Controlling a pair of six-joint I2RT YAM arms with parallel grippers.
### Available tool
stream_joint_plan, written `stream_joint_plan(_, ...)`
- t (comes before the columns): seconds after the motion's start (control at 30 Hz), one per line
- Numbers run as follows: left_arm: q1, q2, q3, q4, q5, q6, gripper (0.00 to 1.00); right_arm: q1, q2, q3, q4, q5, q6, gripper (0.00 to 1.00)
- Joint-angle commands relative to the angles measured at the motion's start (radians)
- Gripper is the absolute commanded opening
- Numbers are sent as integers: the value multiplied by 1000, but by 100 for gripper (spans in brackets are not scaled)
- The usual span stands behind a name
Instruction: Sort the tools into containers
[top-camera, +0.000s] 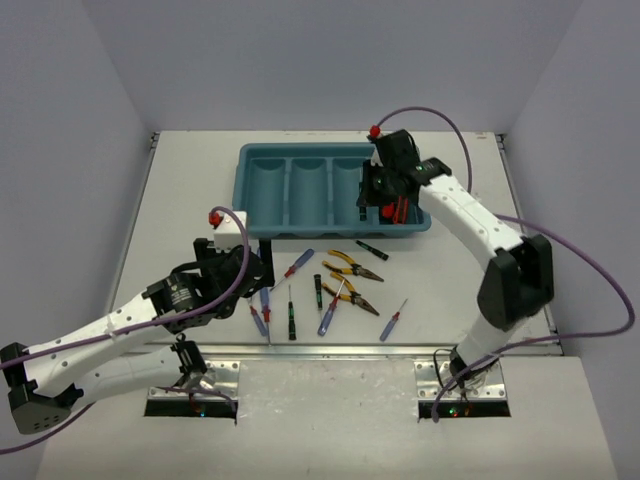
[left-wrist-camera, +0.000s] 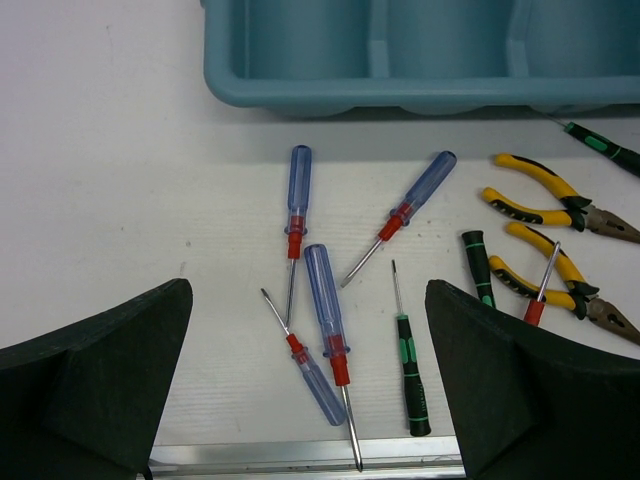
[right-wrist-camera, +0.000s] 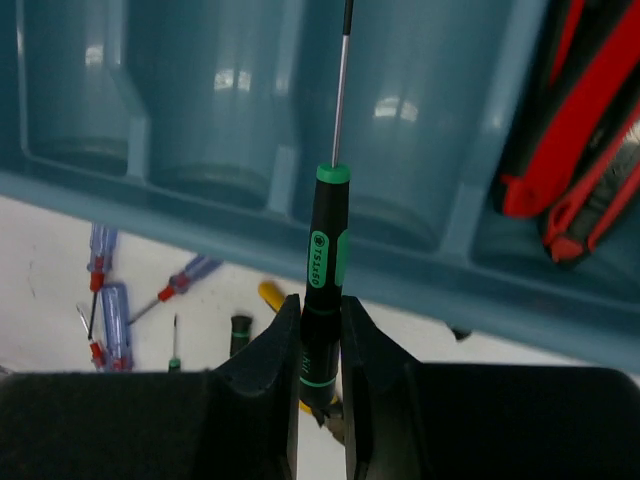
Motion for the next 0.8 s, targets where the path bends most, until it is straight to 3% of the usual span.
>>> stream_joint_plan(0.0, 11, -14, 6, 31, -7, 9, 100, -10, 280, 344, -104, 25, -114, 8)
stream_joint_plan(0.1, 12, -9, 4, 32, -4, 12, 100, -16, 465, 549, -173, 64, -123, 11)
stream_joint_plan(0.2, 13, -7, 4, 35, -3, 16, 100, -16, 549, 662, -214, 79, -139, 14)
stream_joint_plan(0.3, 13, -7, 4, 38, 2, 19, 100, -16, 608, 744, -255, 101, -166, 35)
stream_joint_plan(0.43, 13, -7, 3, 40, 4, 20, 100, -17, 583, 720, -259, 76, -173, 51)
stream_joint_plan(0.5, 13, -5, 2, 40, 4, 20, 100, -16, 546, 696, -255, 89, -173, 53)
stream_joint_plan(0.63, 13, -5, 3, 38, 3, 20, 100, -15, 362, 496, -171, 39, -202, 54)
stream_joint_plan(0.77, 14, -7, 2, 42, 2, 23, 100, -8, 9, 35, 31, -16, -275, 54)
